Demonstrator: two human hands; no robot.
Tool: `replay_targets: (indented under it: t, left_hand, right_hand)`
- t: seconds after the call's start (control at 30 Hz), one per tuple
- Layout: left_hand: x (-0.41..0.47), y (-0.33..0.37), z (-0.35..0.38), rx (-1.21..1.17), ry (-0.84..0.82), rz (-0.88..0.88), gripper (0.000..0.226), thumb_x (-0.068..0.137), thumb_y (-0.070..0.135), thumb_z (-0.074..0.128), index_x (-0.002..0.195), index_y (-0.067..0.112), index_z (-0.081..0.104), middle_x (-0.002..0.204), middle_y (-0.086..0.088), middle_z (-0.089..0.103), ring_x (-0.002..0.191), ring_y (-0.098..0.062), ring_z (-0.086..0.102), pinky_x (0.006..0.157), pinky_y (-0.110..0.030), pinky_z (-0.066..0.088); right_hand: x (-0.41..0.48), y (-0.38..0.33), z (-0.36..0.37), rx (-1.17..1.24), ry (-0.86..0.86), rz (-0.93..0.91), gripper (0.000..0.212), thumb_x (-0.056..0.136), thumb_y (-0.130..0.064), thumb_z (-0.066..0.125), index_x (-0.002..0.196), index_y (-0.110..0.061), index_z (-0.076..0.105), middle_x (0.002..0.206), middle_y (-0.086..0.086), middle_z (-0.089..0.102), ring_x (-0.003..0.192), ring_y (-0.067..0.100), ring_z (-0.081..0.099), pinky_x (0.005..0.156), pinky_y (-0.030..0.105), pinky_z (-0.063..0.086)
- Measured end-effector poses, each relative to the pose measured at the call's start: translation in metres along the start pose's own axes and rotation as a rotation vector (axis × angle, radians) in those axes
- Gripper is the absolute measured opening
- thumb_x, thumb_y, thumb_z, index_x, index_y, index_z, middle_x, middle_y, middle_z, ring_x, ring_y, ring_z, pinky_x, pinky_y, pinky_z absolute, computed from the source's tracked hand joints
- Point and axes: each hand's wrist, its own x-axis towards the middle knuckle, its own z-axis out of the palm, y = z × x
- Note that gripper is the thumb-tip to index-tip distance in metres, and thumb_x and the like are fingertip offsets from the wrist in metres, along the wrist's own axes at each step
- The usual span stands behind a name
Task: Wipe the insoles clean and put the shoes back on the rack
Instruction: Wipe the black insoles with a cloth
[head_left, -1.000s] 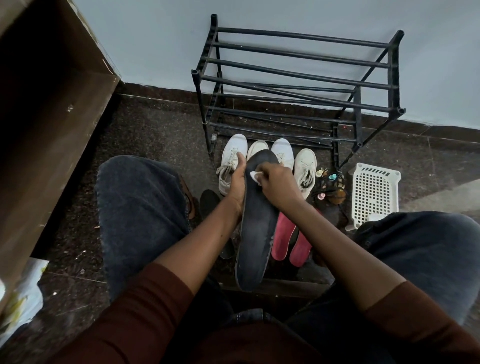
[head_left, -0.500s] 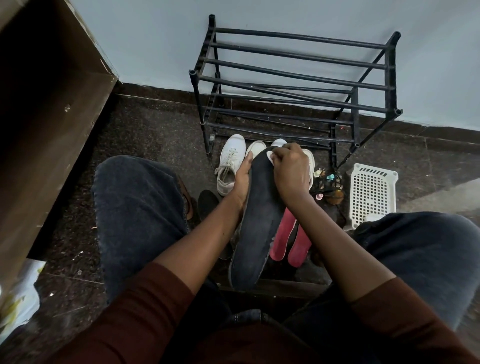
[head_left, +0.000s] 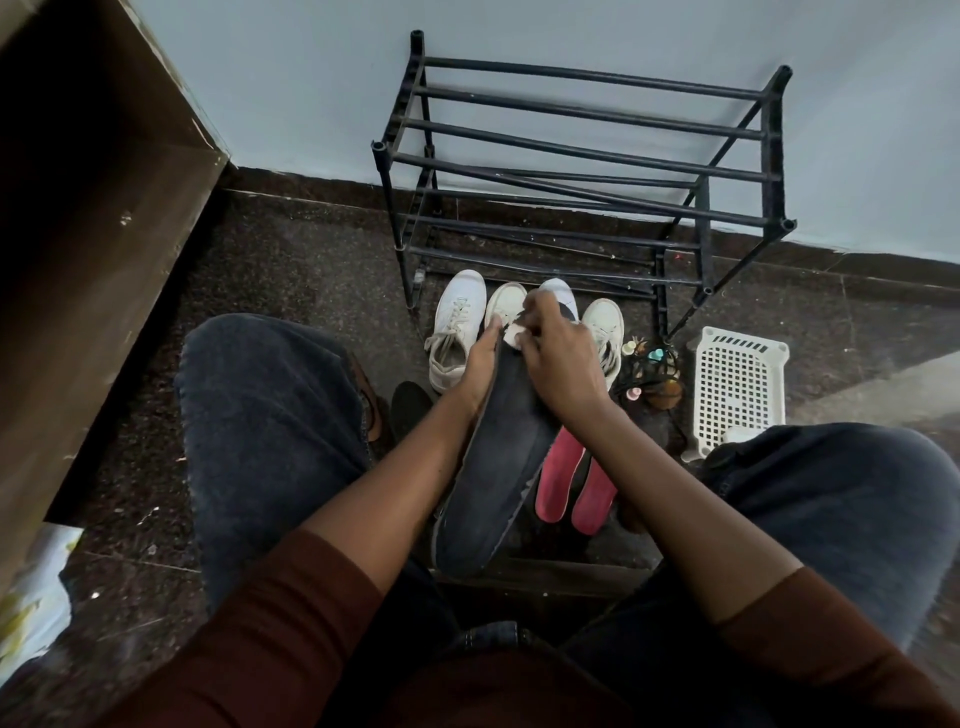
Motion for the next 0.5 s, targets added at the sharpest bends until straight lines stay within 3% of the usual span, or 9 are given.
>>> replay_targets:
  t: [0.07, 0.17, 0.23, 0.27, 0.33, 0.4, 0.43, 0.5]
  left_hand:
    - [0.001, -0.006, 0.004, -0.048, -0.039, 0.000, 0.066, 0.103, 0.023, 0.019, 0.076, 0.016, 0.079, 0.077, 0.000, 0.074, 0.077, -0.009, 0.070, 0.089, -0.024, 0.048]
    - [0.001, -0.009, 0.008, -0.085, -0.066, 0.032, 0.050, 0.099, 0.019, 0.034, 0.079, 0.019, 0.079, 0.083, 0.000, 0.073, 0.092, -0.014, 0.064, 0.102, -0.029, 0.034]
    - [-0.003, -0.003, 0.012, -0.080, -0.075, 0.020, 0.026, 0.086, 0.020, 0.053, 0.080, 0.012, 0.077, 0.083, -0.006, 0.069, 0.094, -0.018, 0.057, 0.109, -0.030, 0.029]
    - [-0.005, -0.001, 0.014, -0.095, -0.106, 0.022, 0.017, 0.076, 0.020, 0.062, 0.076, 0.010, 0.075, 0.078, -0.008, 0.067, 0.088, -0.017, 0.060, 0.105, -0.027, 0.034]
    - [-0.011, 0.006, 0.016, -0.067, -0.083, 0.053, 0.013, 0.066, 0.012, 0.063, 0.060, 0.005, 0.072, 0.060, -0.006, 0.065, 0.062, -0.011, 0.066, 0.073, -0.016, 0.052]
    - [-0.012, 0.009, 0.011, -0.040, -0.023, 0.029, 0.052, 0.089, 0.004, 0.037, 0.046, 0.005, 0.067, 0.047, -0.003, 0.059, 0.046, -0.005, 0.062, 0.049, -0.014, 0.050]
    - [-0.014, 0.011, 0.011, -0.045, -0.034, 0.013, 0.069, 0.097, 0.009, 0.022, 0.044, 0.006, 0.066, 0.045, -0.001, 0.058, 0.044, -0.005, 0.060, 0.046, -0.014, 0.048]
    - [-0.017, 0.013, 0.008, 0.003, -0.034, -0.015, 0.080, 0.100, 0.016, 0.011, 0.040, 0.007, 0.064, 0.042, -0.001, 0.055, 0.040, -0.005, 0.057, 0.042, -0.013, 0.045]
  right_hand:
    - [0.012, 0.005, -0.004, -0.034, 0.046, 0.060, 0.028, 0.088, -0.006, 0.050, 0.114, -0.008, 0.043, 0.098, 0.016, 0.068, 0.084, 0.040, 0.060, 0.069, 0.044, 0.047]
    - [0.018, 0.006, -0.006, -0.011, 0.106, 0.105, 0.027, 0.087, -0.002, 0.048, 0.113, -0.006, 0.041, 0.098, 0.014, 0.069, 0.084, 0.041, 0.059, 0.066, 0.040, 0.044]
    - [0.013, 0.002, -0.005, 0.035, 0.075, 0.063, 0.028, 0.085, 0.001, 0.048, 0.112, -0.005, 0.041, 0.102, 0.011, 0.069, 0.085, 0.039, 0.061, 0.068, 0.040, 0.046]
    - [0.009, 0.000, -0.003, 0.068, 0.045, 0.040, 0.029, 0.085, 0.002, 0.048, 0.111, -0.005, 0.040, 0.103, 0.009, 0.069, 0.086, 0.037, 0.063, 0.071, 0.041, 0.048]
    - [-0.002, -0.004, 0.001, 0.123, -0.009, 0.015, 0.031, 0.084, 0.003, 0.050, 0.111, -0.007, 0.040, 0.103, 0.005, 0.069, 0.089, 0.032, 0.064, 0.079, 0.042, 0.049]
    - [-0.015, -0.005, 0.004, 0.172, -0.031, 0.022, 0.033, 0.084, 0.001, 0.054, 0.111, -0.010, 0.039, 0.101, 0.000, 0.069, 0.088, 0.026, 0.066, 0.079, 0.037, 0.049]
    - [-0.021, -0.004, 0.005, 0.199, -0.034, 0.025, 0.034, 0.084, 0.000, 0.057, 0.111, -0.011, 0.039, 0.099, -0.004, 0.068, 0.089, 0.022, 0.066, 0.078, 0.032, 0.048]
    - [-0.030, -0.004, 0.005, 0.238, -0.052, 0.013, 0.038, 0.083, -0.003, 0.060, 0.112, -0.013, 0.038, 0.096, -0.012, 0.066, 0.089, 0.011, 0.065, 0.081, 0.032, 0.046]
